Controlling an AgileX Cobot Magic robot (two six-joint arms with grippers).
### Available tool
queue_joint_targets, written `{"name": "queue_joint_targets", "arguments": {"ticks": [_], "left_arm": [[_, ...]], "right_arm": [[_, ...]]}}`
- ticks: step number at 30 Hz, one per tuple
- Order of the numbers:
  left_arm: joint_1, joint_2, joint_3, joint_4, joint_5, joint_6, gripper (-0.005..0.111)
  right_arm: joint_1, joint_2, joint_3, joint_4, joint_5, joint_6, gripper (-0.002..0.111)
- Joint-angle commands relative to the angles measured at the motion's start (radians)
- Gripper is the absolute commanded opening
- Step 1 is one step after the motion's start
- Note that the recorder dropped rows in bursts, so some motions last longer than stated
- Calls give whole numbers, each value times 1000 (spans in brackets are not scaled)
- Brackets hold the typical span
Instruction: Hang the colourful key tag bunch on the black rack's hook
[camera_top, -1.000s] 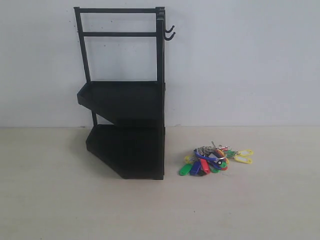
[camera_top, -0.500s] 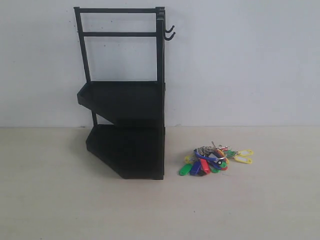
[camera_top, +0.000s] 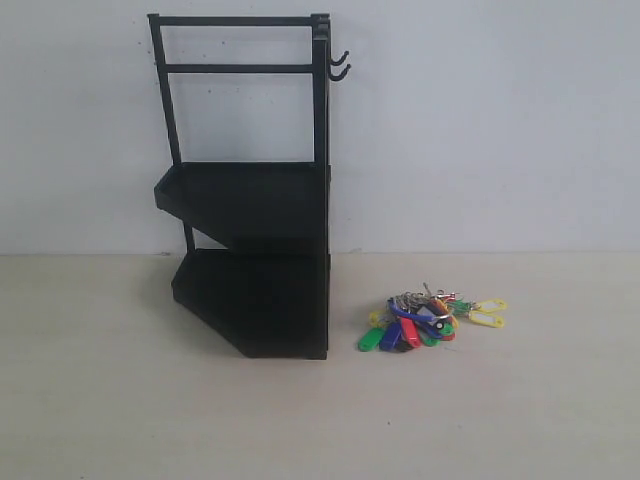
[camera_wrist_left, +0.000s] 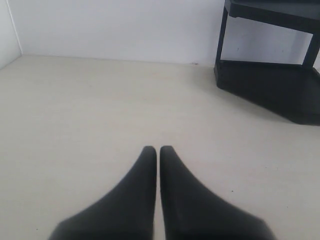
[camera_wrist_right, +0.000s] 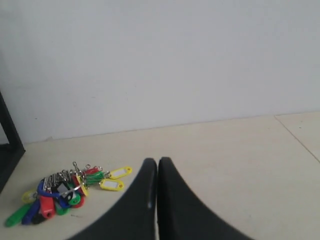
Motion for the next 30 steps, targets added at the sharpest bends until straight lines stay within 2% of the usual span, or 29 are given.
{"name": "queue_joint_targets", "arguments": {"ticks": [1, 5, 11, 14, 16, 19, 22, 24, 25, 27, 30], "left_arm": [[3, 4, -2, -7, -7, 0, 4], [3, 4, -2, -7, -7, 0, 4], [3, 4, -2, -7, -7, 0, 4], [3, 4, -2, -7, -7, 0, 4], [3, 4, -2, -7, -7, 0, 4], [3, 4, -2, -7, -7, 0, 4], [3, 4, -2, -7, -7, 0, 4], [3, 4, -2, -7, -7, 0, 4], [3, 4, -2, -7, -7, 0, 4], [3, 4, -2, -7, -7, 0, 4], [3, 4, -2, -7, -7, 0, 4]], "right_arm": [[-6, 3, -7, -1, -81, 29, 0], [-6, 3, -7, -1, -110, 78, 0], [-6, 22, -7, -1, -115, 47, 0], [-6, 159, -9, -10, -150, -6, 0], [1, 292, -49, -121, -131, 8, 0], [94, 489, -175, -323, 11, 55, 0], [257, 700, -349, -427, 145, 40, 0], [359, 811, -508, -427, 300, -139, 0], [397, 873, -603, -424, 450, -249, 0], [431, 953, -750, -416, 646, -402, 0], [438, 1006, -850, -392, 706, -537, 0]]}}
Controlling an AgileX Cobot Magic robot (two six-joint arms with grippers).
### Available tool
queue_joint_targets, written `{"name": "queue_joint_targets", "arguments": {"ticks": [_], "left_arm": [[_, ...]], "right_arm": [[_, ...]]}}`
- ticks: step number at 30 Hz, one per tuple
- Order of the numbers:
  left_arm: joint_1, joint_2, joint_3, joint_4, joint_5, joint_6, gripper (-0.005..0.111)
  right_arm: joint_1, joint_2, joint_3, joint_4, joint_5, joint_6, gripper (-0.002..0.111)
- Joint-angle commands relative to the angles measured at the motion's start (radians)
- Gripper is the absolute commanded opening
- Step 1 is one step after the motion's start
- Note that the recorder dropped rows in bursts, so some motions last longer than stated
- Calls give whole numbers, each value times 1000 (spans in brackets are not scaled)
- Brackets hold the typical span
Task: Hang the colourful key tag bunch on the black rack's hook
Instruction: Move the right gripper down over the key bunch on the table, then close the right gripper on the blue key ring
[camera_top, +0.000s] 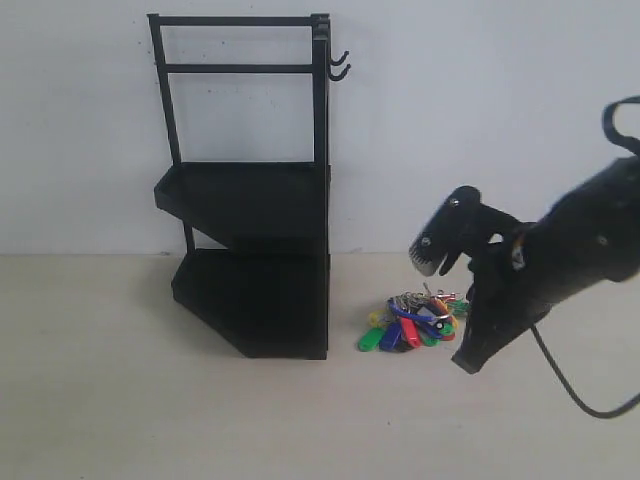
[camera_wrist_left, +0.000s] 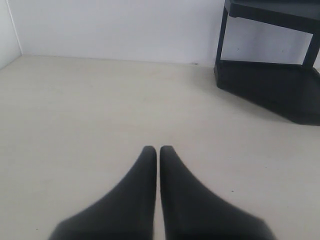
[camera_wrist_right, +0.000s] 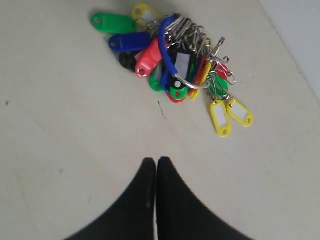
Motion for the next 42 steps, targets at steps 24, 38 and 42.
{"name": "queue_joint_targets", "arguments": {"ticks": [24, 38, 42], "left_arm": [[3, 4, -2, -7, -7, 0, 4], [3, 4, -2, -7, -7, 0, 4], [3, 4, -2, -7, -7, 0, 4]], "right_arm": [[-31, 490, -735, 312, 524, -651, 0], [-28, 565, -735, 259, 401, -541, 51], [-28, 601, -735, 229, 356, -541, 51]]}}
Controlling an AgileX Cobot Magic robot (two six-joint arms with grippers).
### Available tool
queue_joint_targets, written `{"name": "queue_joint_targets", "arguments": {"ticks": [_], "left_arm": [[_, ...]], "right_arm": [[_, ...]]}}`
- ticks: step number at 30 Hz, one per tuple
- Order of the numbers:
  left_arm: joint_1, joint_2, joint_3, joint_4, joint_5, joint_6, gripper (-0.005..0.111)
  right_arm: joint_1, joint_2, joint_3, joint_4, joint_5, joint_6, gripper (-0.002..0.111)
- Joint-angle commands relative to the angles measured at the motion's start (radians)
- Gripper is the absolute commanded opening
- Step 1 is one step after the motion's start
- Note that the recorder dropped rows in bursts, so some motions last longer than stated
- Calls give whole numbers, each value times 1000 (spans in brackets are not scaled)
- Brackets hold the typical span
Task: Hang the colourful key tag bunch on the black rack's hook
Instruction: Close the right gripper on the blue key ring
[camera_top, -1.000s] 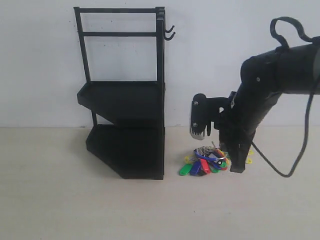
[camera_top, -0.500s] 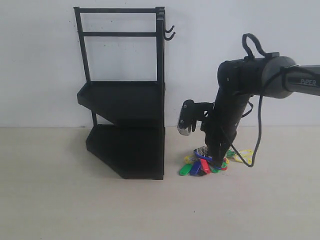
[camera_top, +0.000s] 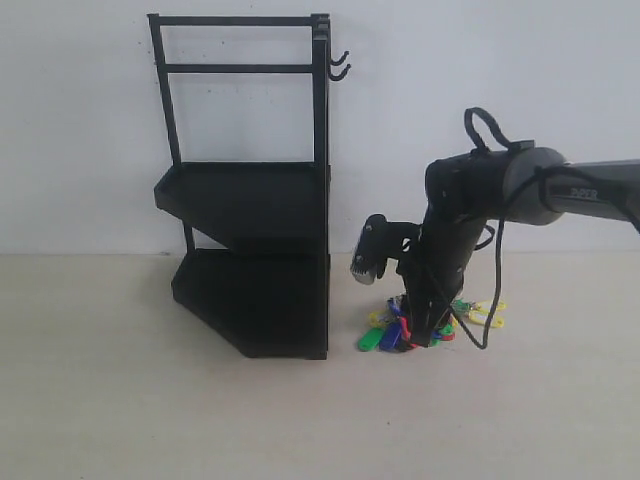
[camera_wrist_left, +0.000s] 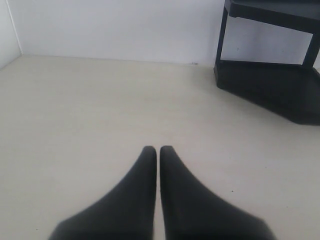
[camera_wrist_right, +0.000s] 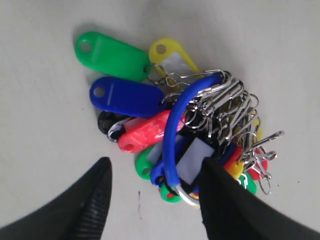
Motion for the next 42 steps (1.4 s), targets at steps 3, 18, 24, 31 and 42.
{"name": "queue_joint_targets", "arguments": {"ticks": [3, 18, 24, 31, 42], "left_arm": [[3, 4, -2, -7, -7, 0, 4], [3, 4, -2, -7, -7, 0, 4], [3, 4, -2, -7, -7, 0, 4], [3, 4, -2, -7, -7, 0, 4], [3, 4, -2, -7, -7, 0, 4]], "right_arm": [[-1, 32, -5, -20, -44, -3, 51], [-1, 47, -5, -31, -127, -8, 26], [-1, 47, -5, -31, -112, -8, 26], [-1, 47, -5, -31, -106, -13, 34], [-1, 50, -5, -31, -117, -11, 47]]}}
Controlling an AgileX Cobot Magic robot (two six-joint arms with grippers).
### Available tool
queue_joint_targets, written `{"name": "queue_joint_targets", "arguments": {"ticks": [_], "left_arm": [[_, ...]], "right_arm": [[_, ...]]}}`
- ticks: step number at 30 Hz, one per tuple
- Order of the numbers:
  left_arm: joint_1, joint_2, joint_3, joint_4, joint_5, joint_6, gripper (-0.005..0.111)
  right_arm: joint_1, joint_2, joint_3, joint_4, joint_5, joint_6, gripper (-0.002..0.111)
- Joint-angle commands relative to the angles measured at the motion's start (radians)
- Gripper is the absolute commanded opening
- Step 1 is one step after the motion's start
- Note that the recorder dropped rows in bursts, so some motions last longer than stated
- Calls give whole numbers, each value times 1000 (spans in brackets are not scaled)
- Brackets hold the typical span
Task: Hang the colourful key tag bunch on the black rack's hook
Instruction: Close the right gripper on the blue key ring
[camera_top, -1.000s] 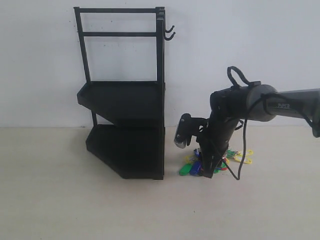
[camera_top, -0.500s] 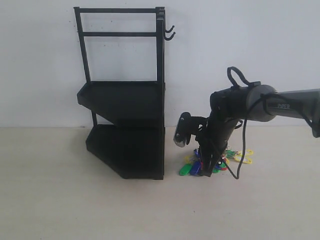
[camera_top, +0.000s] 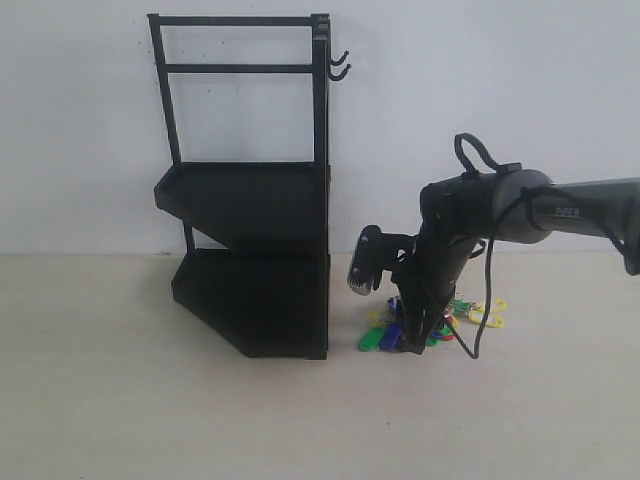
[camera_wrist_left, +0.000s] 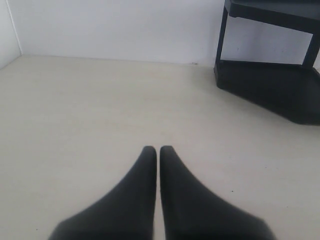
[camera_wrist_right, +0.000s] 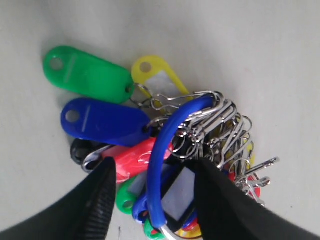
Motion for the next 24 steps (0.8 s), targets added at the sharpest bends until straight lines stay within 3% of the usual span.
{"name": "queue_joint_targets", "arguments": {"ticks": [1, 8, 10, 15, 19, 24], "left_arm": [[3, 4, -2, -7, -7, 0, 4], [3, 4, -2, -7, -7, 0, 4], [3, 4, -2, -7, -7, 0, 4], [3, 4, -2, -7, -7, 0, 4], [3, 4, -2, -7, -7, 0, 4], [3, 4, -2, -7, -7, 0, 4]], "right_arm": [[-1, 4, -3, -7, -7, -4, 47], [-1, 26, -3, -7, -7, -2, 46], [-1, 26, -3, -21, -4, 0, 42], [-1, 25, -3, -26, 20, 9, 0], [-1, -2, -3, -26, 42, 42, 0], [-1, -79, -3, -14, 41, 231, 0]]}}
